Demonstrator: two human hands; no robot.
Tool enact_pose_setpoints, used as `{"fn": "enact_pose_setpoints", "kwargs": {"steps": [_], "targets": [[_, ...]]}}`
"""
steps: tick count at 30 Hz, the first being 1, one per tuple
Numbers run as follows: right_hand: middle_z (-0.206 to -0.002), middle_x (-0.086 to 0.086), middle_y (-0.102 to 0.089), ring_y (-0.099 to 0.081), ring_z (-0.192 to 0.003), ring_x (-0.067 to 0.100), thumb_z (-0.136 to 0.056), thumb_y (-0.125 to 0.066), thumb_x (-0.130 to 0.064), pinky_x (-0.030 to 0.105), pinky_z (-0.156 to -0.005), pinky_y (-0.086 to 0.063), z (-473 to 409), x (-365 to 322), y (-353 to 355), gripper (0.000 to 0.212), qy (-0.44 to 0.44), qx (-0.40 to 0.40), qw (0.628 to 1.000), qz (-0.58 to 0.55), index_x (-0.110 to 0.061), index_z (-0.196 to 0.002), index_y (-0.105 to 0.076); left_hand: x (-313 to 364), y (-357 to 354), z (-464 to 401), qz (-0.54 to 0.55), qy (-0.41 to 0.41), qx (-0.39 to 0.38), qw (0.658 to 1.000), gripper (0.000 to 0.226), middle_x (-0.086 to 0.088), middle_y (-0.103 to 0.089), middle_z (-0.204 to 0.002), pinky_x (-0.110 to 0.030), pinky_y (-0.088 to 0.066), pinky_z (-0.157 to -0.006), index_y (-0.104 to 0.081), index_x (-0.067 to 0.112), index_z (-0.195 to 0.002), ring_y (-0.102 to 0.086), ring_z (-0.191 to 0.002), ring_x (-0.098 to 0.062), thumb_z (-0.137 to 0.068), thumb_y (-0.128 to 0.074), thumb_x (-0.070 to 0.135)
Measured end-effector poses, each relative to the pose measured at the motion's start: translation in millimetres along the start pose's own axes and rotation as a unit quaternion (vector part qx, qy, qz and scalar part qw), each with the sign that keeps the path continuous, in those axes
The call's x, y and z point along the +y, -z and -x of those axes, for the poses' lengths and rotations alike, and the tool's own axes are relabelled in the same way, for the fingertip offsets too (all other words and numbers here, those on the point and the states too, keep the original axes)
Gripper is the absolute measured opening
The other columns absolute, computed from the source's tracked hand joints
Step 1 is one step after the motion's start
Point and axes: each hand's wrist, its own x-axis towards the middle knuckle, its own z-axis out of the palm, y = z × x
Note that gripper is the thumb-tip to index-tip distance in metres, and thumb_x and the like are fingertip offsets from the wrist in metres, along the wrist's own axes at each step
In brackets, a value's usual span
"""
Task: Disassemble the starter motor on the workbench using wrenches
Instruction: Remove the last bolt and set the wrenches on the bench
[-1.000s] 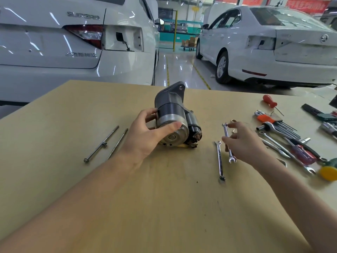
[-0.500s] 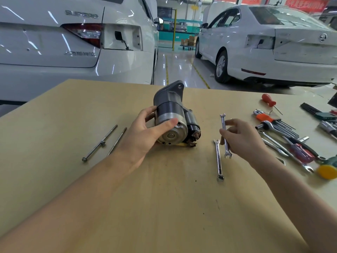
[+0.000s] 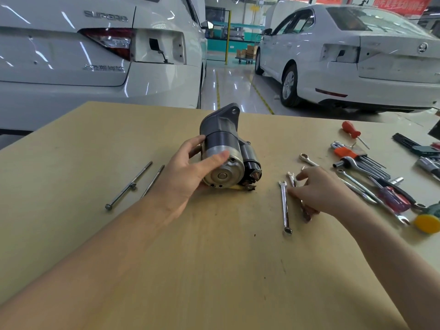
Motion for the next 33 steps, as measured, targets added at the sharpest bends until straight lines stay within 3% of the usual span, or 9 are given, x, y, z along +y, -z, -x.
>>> {"fn": "enact_pose_setpoints", "kwargs": {"steps": [2,5,7,10,13,18,27,33], "targets": [[-0.091,0.013,-0.063,-0.057,-0.09,0.03,-0.088,-0.062,-0.024,0.034,-0.071,-0.042,4,-5,0,0.037,0.038,0.088,0.995,0.021,0.001,-0.115,-0.06,1,0,-1,0.012,-0.001,-0.004,1.0,0.088,-0.002,-0.053,-0.136,-0.038,-0.054,-0.084,-0.046,0.025,-0.137,-0.065,-0.105,-0.017,-0.056,-0.081,0.028],[-0.077,0.001,-0.058,-0.052,-0.07,0.018,-0.084,-0.069,-0.021,0.029,-0.066,-0.036,17,-28,-5,0.023,0.205,0.226,0.945,-0.119,-0.012,-0.106,-0.068,2,4,-3,0.028,0.013,-0.013,0.999,0.088,-0.003,-0.053,-0.134,-0.037,-0.052,-0.076,-0.049,0.025,-0.133,-0.064,-0.1,-0.02,-0.052,-0.073,-0.001],[-0.079,-0.001,-0.056,-0.051,-0.065,0.013,-0.083,-0.071,-0.016,0.028,-0.064,-0.043,30,-48,-11,0.018,0.334,0.253,0.888,-0.188,-0.01,-0.1,-0.07,2,4,-3,0.028,0.012,0.002,1.0,0.079,-0.006,-0.054,-0.132,-0.04,-0.05,-0.075,-0.052,0.019,-0.131,-0.061,-0.102,-0.026,-0.056,-0.053,-0.007],[-0.089,0.007,-0.062,-0.059,-0.074,0.021,-0.084,-0.072,-0.014,0.032,-0.065,-0.049,39,-70,-22,0.016,0.441,0.272,0.838,-0.172,-0.004,-0.095,-0.07,5,3,-1,0.064,0.018,0.004,0.998,0.064,-0.006,-0.063,-0.115,-0.04,-0.05,-0.074,-0.056,0.014,-0.121,-0.058,-0.095,-0.024,-0.064,-0.037,-0.007],[-0.085,0.011,-0.065,-0.061,-0.074,0.028,-0.082,-0.074,-0.01,0.039,-0.063,-0.051,33,-81,-25,0.01,0.464,0.314,0.815,-0.146,0.0,-0.085,-0.07,7,2,0,0.077,0.016,-0.001,0.997,0.057,0.002,-0.066,-0.089,-0.037,-0.051,-0.068,-0.059,0.017,-0.107,-0.059,-0.084,-0.021,-0.07,-0.027,-0.012],[-0.076,0.01,-0.067,-0.063,-0.066,0.026,-0.08,-0.076,-0.006,0.037,-0.058,-0.052,22,-82,-26,0.011,0.496,0.36,0.781,-0.122,0.0,-0.073,-0.071,7,3,0,0.075,0.016,-0.003,0.997,0.052,0.009,-0.069,-0.071,-0.037,-0.051,-0.067,-0.061,0.017,-0.097,-0.061,-0.069,-0.014,-0.07,-0.027,-0.012],[-0.082,0.01,-0.068,-0.065,-0.071,0.024,-0.082,-0.075,-0.005,0.035,-0.062,-0.054,14,-74,-31,0.005,0.516,0.371,0.762,-0.124,-0.001,-0.08,-0.074,6,5,-1,0.069,0.014,0.003,0.998,0.051,0.002,-0.063,-0.094,-0.032,-0.055,-0.057,-0.059,0.017,-0.103,-0.063,-0.07,-0.012,-0.07,-0.03,-0.009],[-0.081,0.013,-0.067,-0.063,-0.069,0.026,-0.084,-0.071,-0.001,0.037,-0.06,-0.053,16,-74,-32,0.008,0.527,0.37,0.758,-0.106,0.002,-0.077,-0.072,5,5,-1,0.07,0.015,0.007,0.997,0.05,0.003,-0.064,-0.09,-0.031,-0.054,-0.055,-0.061,0.018,-0.102,-0.062,-0.074,-0.014,-0.071,-0.031,-0.008]]}}
